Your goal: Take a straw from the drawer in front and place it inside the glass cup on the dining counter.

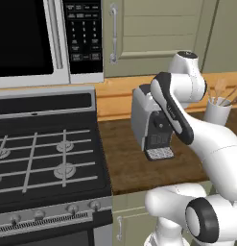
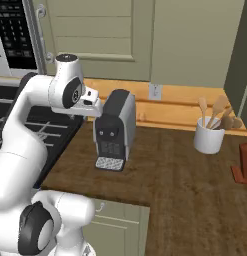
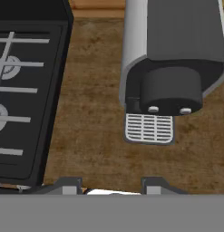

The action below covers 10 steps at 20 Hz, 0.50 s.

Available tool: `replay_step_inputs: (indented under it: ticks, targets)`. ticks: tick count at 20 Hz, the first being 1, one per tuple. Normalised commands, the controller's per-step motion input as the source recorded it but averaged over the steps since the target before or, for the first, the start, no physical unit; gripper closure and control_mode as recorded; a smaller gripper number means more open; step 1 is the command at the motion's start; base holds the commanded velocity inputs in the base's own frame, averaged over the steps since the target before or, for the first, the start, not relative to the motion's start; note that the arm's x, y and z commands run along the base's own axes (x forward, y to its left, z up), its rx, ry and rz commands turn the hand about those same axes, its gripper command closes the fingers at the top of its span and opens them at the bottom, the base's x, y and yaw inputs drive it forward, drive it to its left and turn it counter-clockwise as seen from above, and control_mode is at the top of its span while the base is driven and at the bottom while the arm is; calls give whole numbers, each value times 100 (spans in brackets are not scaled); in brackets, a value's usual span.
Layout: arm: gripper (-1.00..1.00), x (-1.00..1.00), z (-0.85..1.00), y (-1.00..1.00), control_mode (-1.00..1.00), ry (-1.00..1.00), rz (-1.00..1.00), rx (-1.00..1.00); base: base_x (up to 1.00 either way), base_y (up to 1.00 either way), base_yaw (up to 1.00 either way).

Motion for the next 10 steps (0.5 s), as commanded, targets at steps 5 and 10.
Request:
replay_step_inputs:
  ticks: [5,10]
  targets:
    - [-100,0,0,0,100,0,0,0,-60,19,0]
    - [-100,0,0,0,100,0,0,0,-85,68,-10]
